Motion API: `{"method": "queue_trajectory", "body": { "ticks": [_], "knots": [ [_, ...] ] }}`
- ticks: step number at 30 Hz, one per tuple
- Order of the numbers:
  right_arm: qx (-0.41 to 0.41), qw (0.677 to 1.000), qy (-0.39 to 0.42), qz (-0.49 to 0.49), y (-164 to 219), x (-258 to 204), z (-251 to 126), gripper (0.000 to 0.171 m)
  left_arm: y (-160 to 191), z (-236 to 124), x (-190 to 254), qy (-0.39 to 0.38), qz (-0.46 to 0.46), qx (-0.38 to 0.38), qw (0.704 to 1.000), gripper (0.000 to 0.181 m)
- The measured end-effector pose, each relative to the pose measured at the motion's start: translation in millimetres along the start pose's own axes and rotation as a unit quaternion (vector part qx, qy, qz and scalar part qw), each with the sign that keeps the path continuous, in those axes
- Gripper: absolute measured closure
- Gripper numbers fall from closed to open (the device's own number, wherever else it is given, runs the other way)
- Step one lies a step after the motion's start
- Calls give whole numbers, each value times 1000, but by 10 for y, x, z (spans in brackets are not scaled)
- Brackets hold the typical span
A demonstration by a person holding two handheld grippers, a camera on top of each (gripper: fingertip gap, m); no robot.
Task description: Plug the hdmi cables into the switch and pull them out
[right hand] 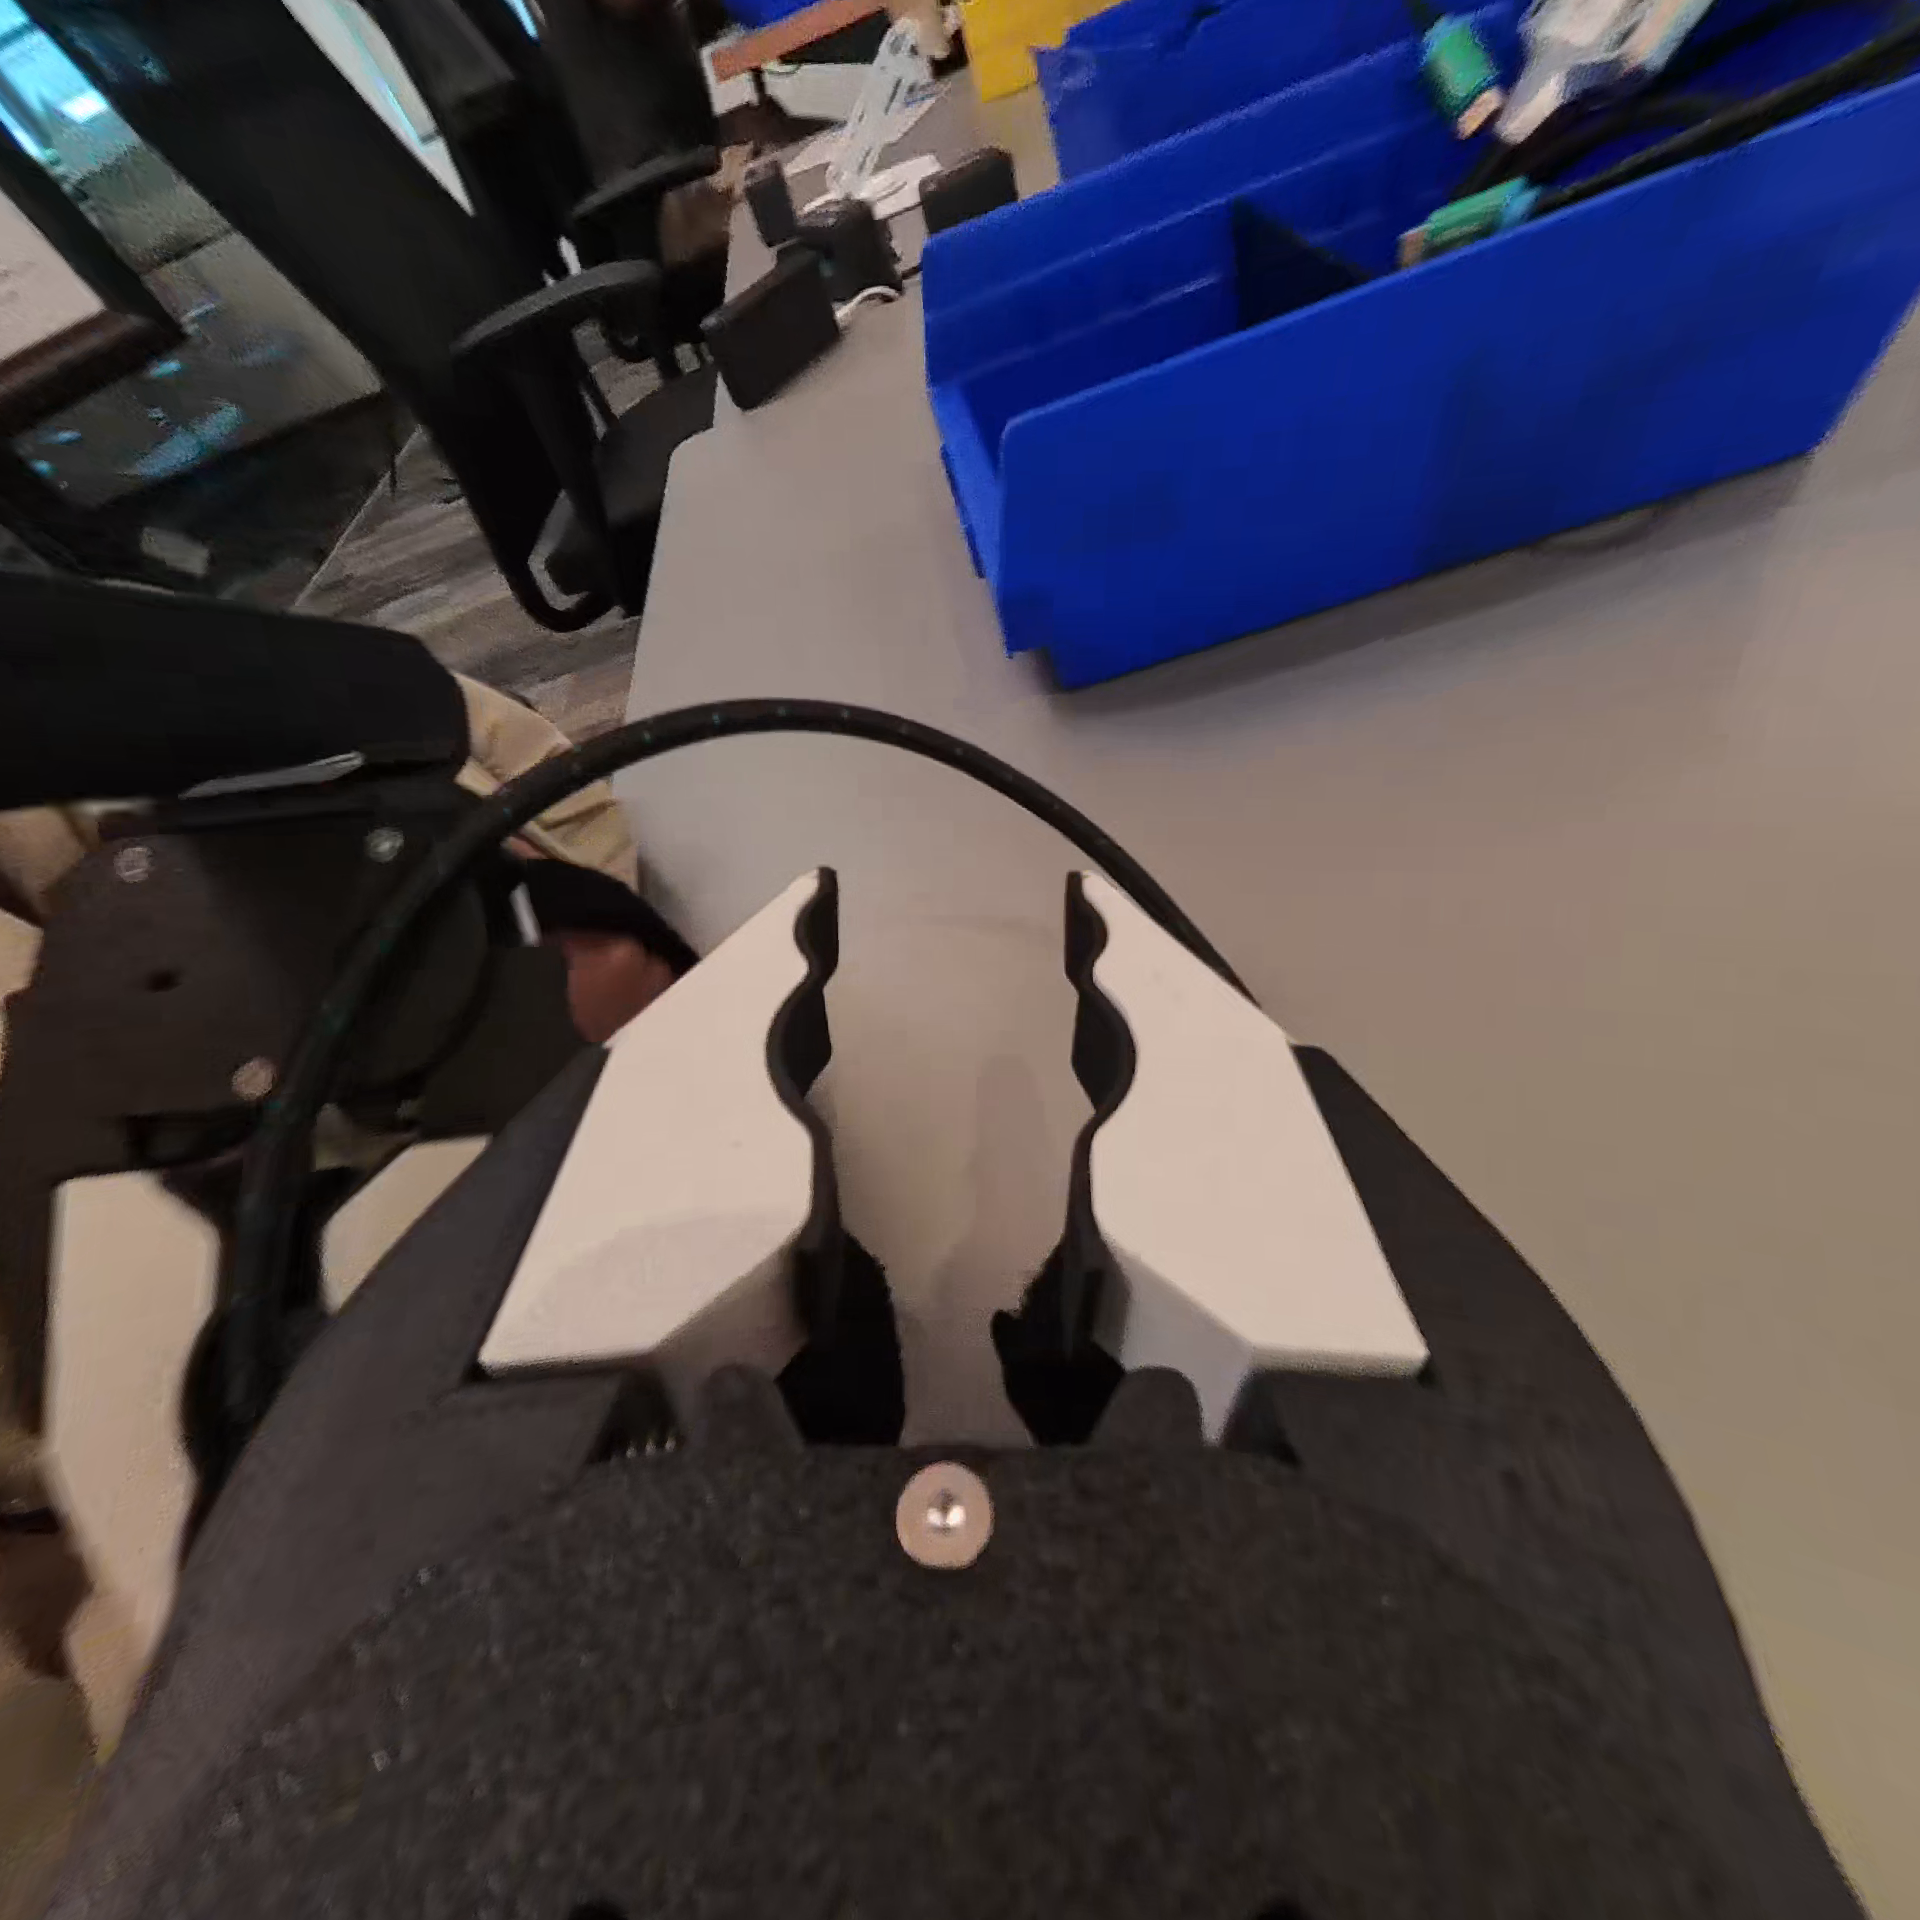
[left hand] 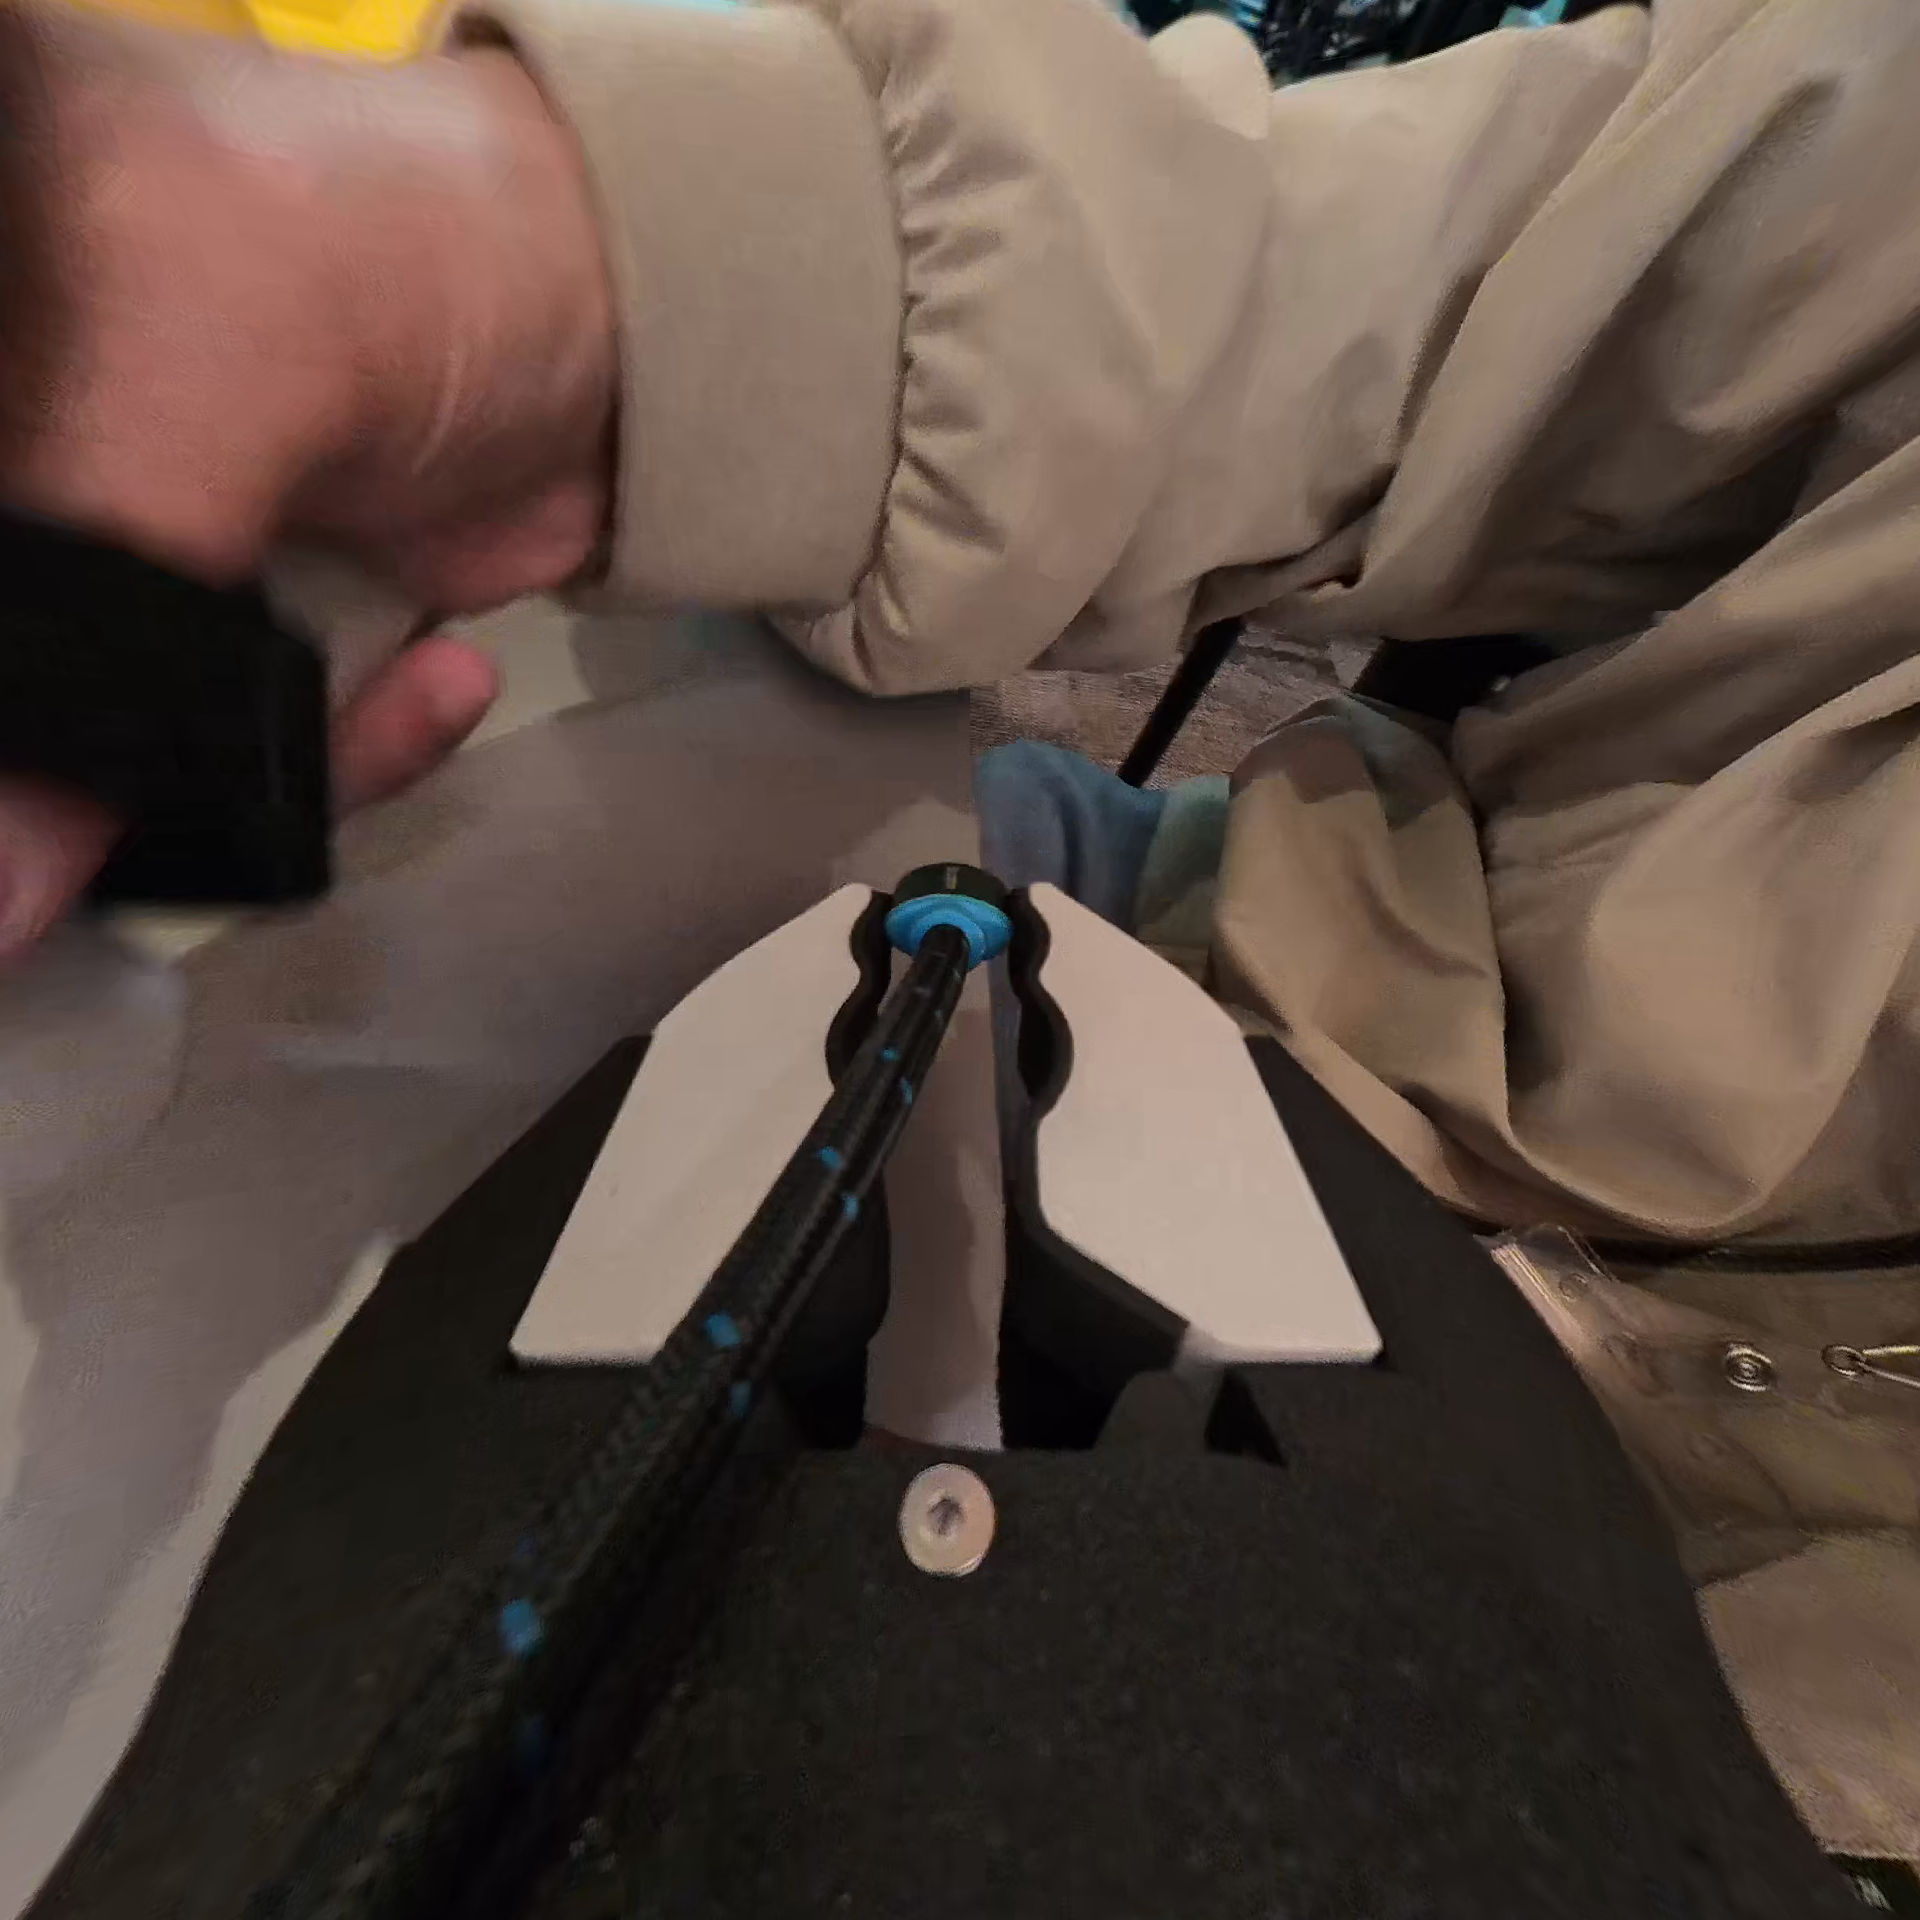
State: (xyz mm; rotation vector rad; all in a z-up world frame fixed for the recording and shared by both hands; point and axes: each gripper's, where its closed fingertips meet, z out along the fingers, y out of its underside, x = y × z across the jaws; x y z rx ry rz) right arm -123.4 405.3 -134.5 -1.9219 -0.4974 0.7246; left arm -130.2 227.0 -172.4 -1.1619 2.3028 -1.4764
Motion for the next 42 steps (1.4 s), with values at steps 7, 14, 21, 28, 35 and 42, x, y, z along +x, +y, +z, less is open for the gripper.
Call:
{"method": "queue_trajectory", "body": {
  "ticks": [7,14,21,28,35,42],
  "knots": [
    [-1,989,52,-139,-64,-48,326,130,16,59,129,33,-2,-3,999,160],
    [27,973,95,-208,-217,-19,158,163,-117,-7,20,4,-26,41,999,159],
    [197,957,170,-126,-932,294,-1132,166,-669,-715,-316,-92,-15,246,965,120],
    [242,909,311,-139,-1568,60,-2678,166,-670,-1277,-824,-129,-138,354,916,136],
    [234,852,464,55,-906,797,-3798,166,-611,-1191,-863,-136,-144,330,923,142],
    [200,798,533,196,282,1728,-3873,166,-552,-1005,-821,-151,-117,280,941,142]
  ]
}}
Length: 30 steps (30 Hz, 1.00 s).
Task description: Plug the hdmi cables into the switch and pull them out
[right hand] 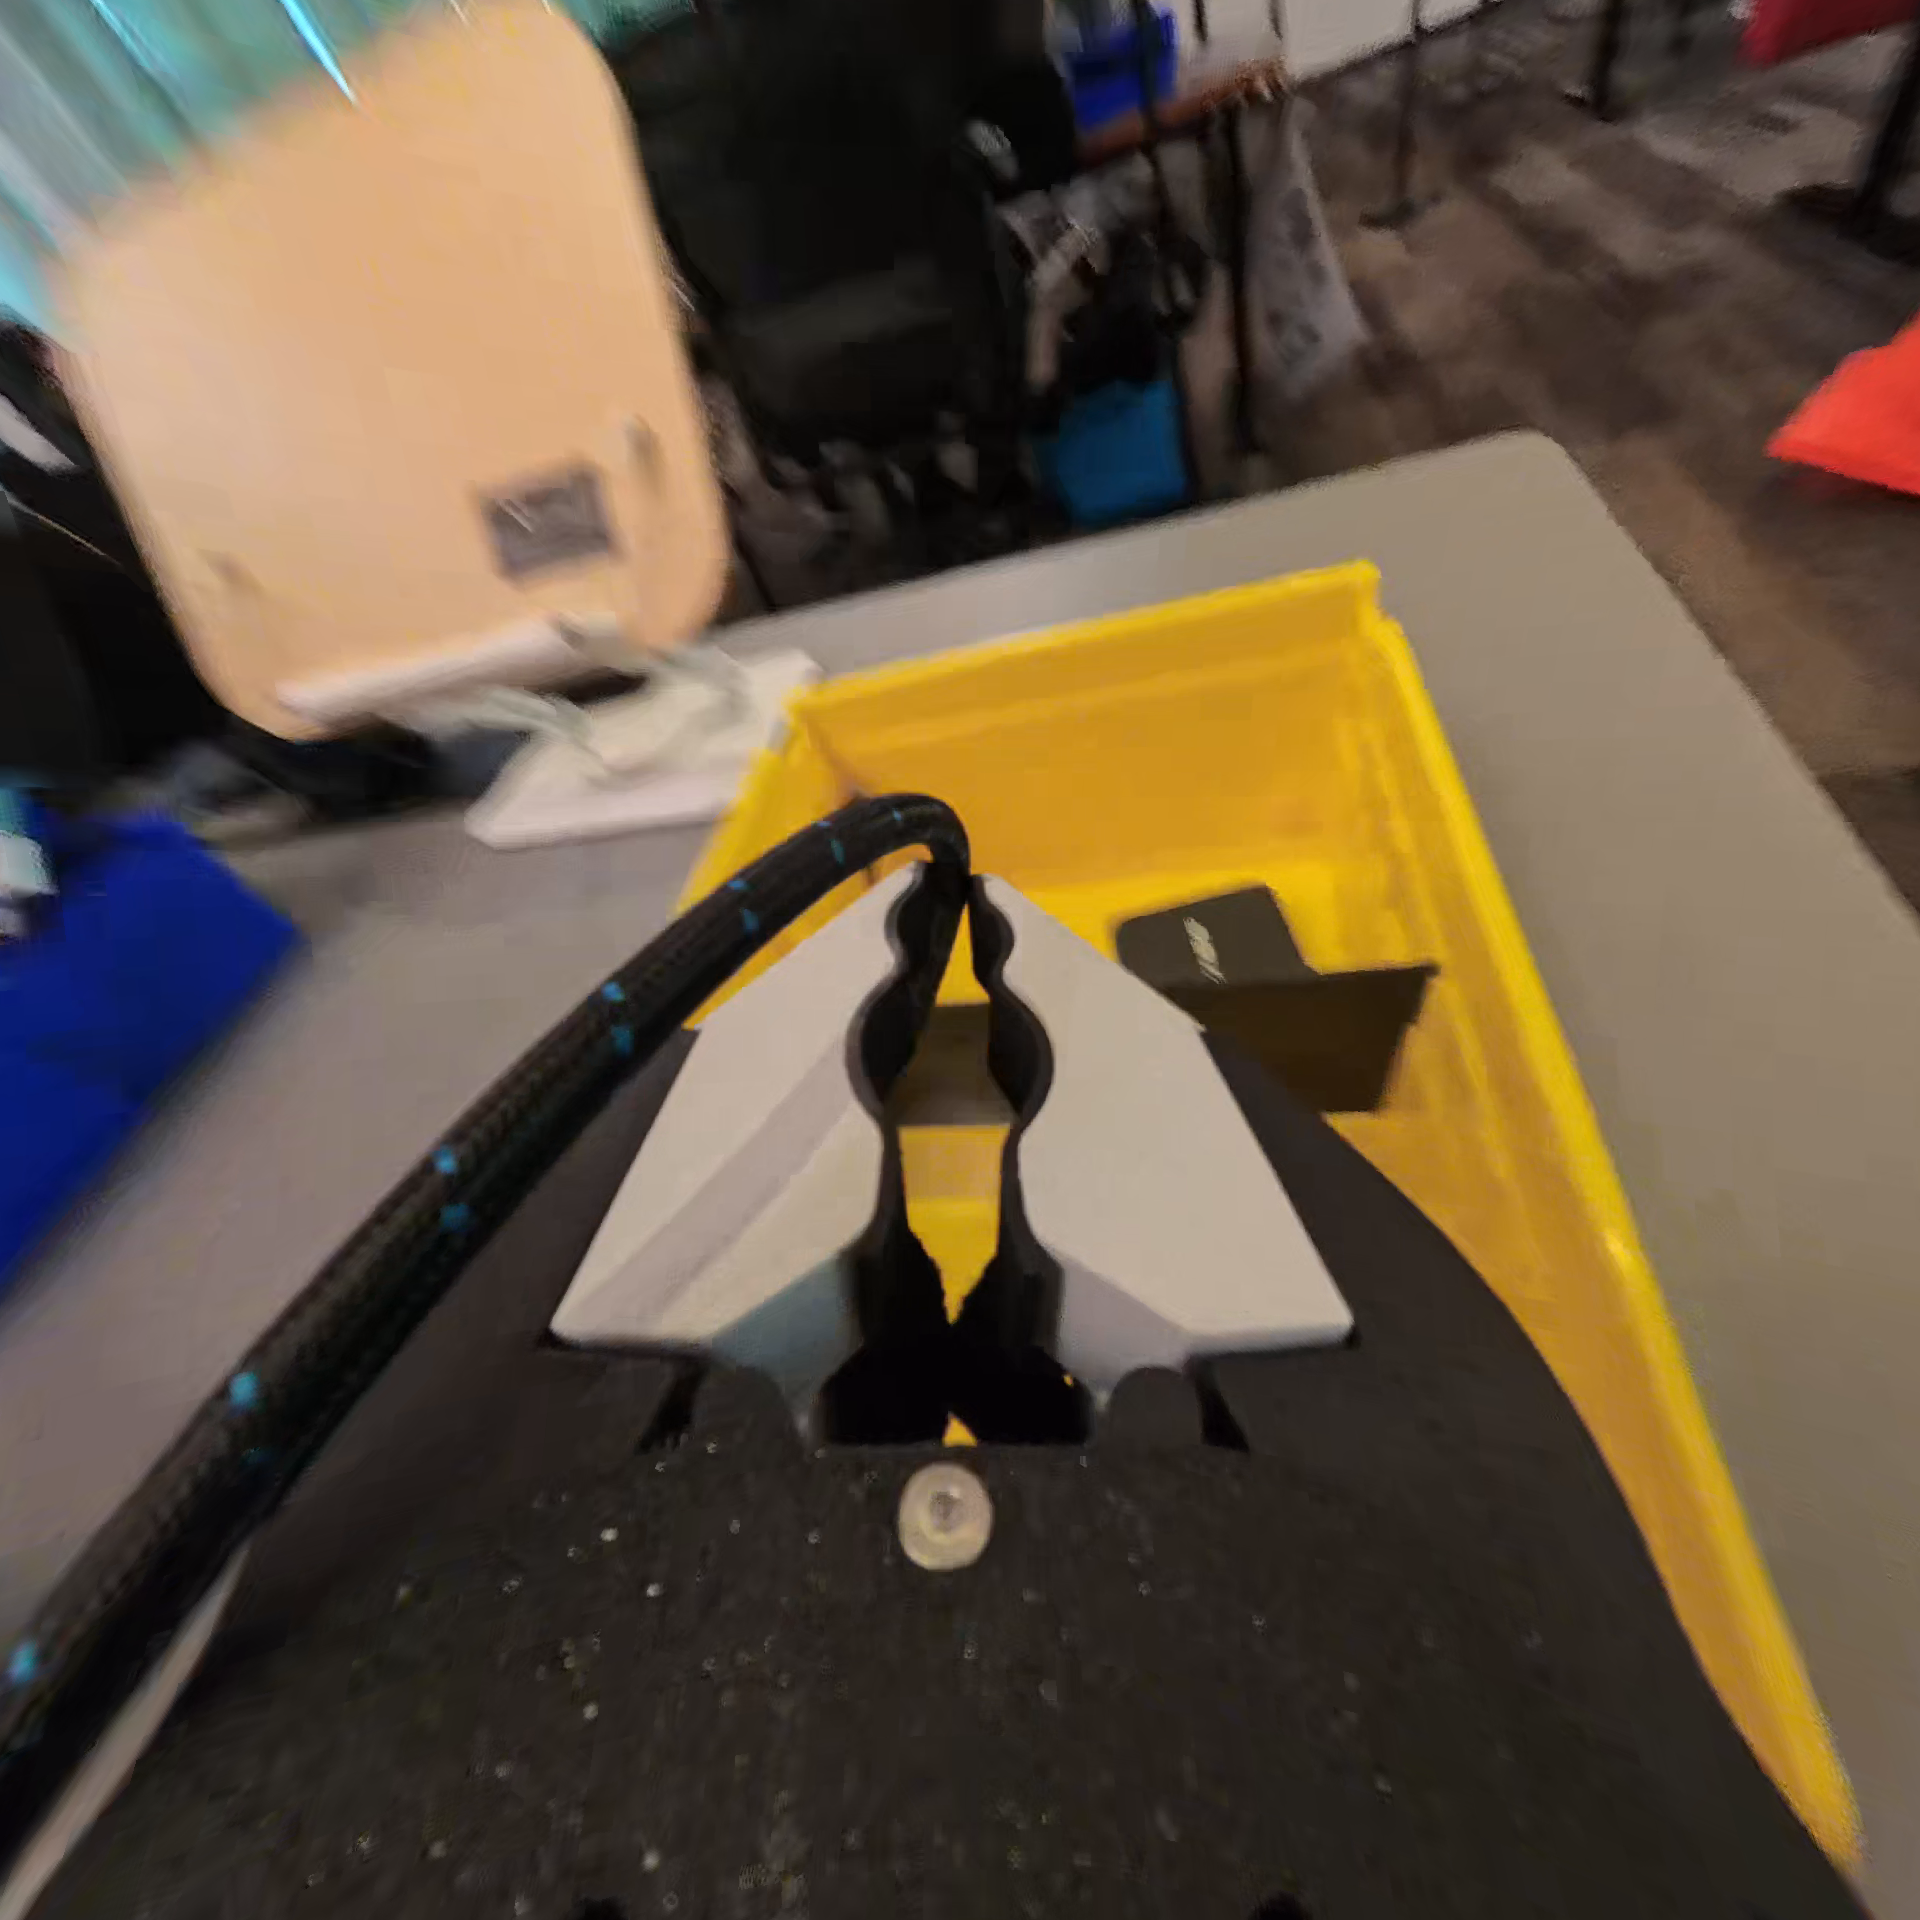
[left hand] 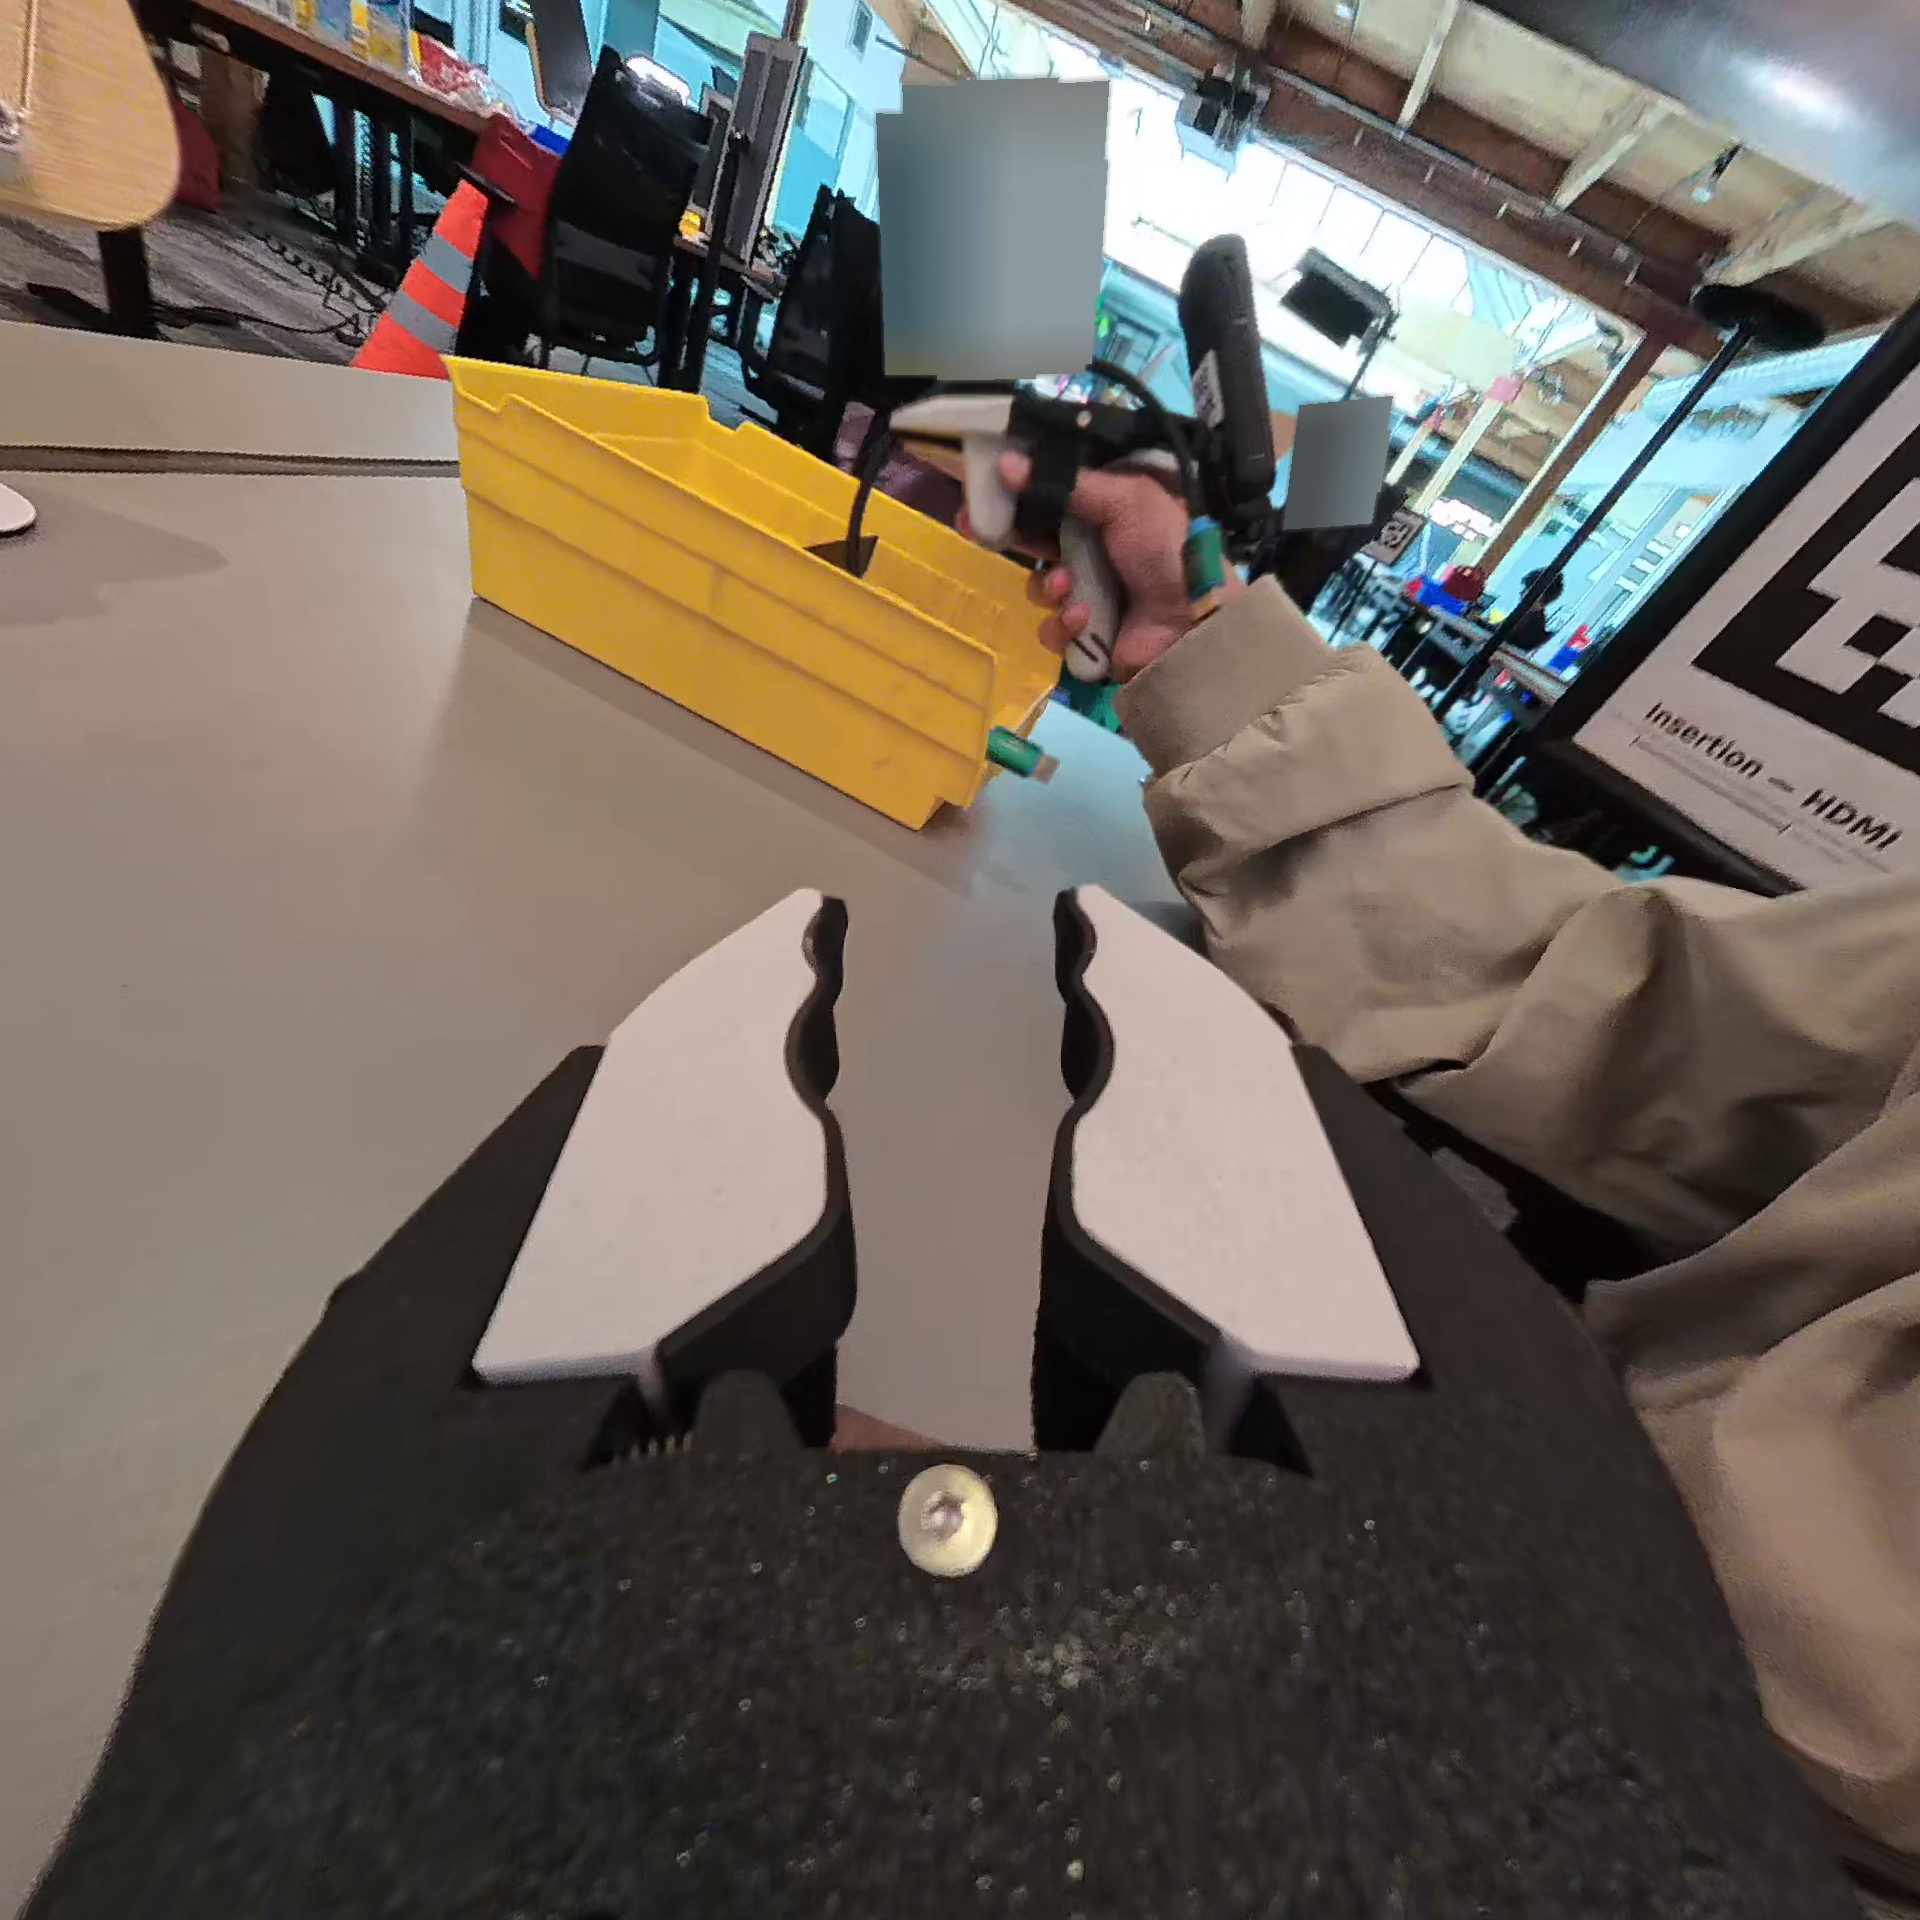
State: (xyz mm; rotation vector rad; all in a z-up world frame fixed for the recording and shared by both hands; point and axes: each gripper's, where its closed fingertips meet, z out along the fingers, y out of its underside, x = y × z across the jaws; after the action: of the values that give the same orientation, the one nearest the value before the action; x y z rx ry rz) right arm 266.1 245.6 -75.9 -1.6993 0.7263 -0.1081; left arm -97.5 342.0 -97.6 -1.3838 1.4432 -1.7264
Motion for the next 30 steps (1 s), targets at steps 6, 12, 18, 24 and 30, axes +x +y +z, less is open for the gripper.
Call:
{"method": "queue_trajectory", "body": {
  "ticks": [6,12,18,24,30],
  "knots": [
    [-153,958,178,-164,477,561,-26,166,96,36,-18,-8,14,-25,1000,143],
    [-271,894,241,-263,778,782,-127,166,161,73,22,-10,36,-43,998,144],
    [-207,912,246,-256,314,719,-357,167,215,95,15,-14,45,-58,997,144],
    [-189,908,273,-256,-99,796,-850,167,243,112,19,-17,53,-64,996,145],
    [-175,901,288,-271,-314,778,-1121,166,285,129,33,-22,70,-76,994,145]
  ]
}}
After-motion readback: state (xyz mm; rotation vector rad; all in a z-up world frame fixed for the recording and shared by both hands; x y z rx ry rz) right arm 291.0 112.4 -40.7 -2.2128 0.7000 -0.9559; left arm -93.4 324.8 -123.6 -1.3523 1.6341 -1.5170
